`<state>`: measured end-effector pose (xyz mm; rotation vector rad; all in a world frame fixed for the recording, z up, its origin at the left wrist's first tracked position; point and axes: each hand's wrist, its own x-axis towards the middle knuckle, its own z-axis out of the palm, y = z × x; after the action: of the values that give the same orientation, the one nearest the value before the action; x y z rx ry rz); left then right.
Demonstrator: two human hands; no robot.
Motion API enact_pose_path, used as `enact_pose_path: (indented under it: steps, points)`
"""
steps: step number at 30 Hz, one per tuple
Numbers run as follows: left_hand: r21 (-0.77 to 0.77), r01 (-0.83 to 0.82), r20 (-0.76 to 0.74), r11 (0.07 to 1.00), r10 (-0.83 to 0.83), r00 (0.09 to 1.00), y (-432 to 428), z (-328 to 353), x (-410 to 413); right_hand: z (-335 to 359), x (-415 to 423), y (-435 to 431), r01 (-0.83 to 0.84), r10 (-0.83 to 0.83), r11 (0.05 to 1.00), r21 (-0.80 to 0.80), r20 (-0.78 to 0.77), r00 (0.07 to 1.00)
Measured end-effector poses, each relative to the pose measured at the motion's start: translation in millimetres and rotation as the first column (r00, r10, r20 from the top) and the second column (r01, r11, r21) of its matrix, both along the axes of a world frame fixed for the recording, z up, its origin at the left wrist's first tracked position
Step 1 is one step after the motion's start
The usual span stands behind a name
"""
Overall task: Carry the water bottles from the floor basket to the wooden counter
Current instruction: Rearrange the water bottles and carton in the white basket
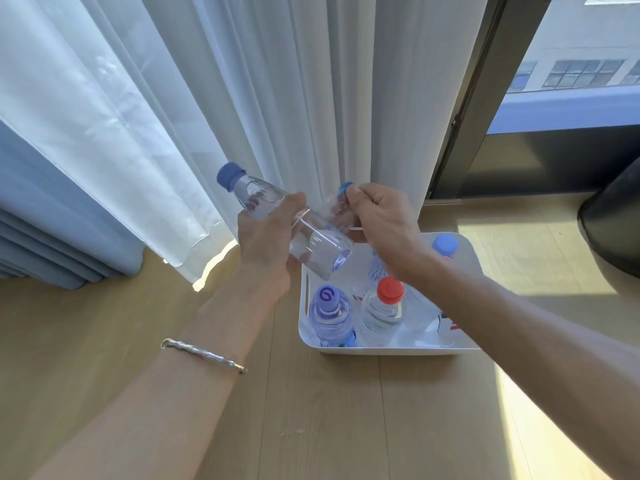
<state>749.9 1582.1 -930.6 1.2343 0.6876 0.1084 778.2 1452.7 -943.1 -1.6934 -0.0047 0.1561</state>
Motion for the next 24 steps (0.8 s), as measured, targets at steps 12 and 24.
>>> enact_pose_path:
  steps: [12,24]
  points:
    - [-0.019,0.109,0.198,0.994,-0.103,0.975,-5.9,-0.8,0.7,-5.9,23.9,-17.7,0.158,0.052,0.905,0.395,-0.471,0.881]
    - [0.085,0.112,0.253,0.990,-0.131,0.959,-0.1,-12.6,-0.9,-30.0,53.6,18.1,0.227,-0.019,0.921,0.316,-0.545,0.838]
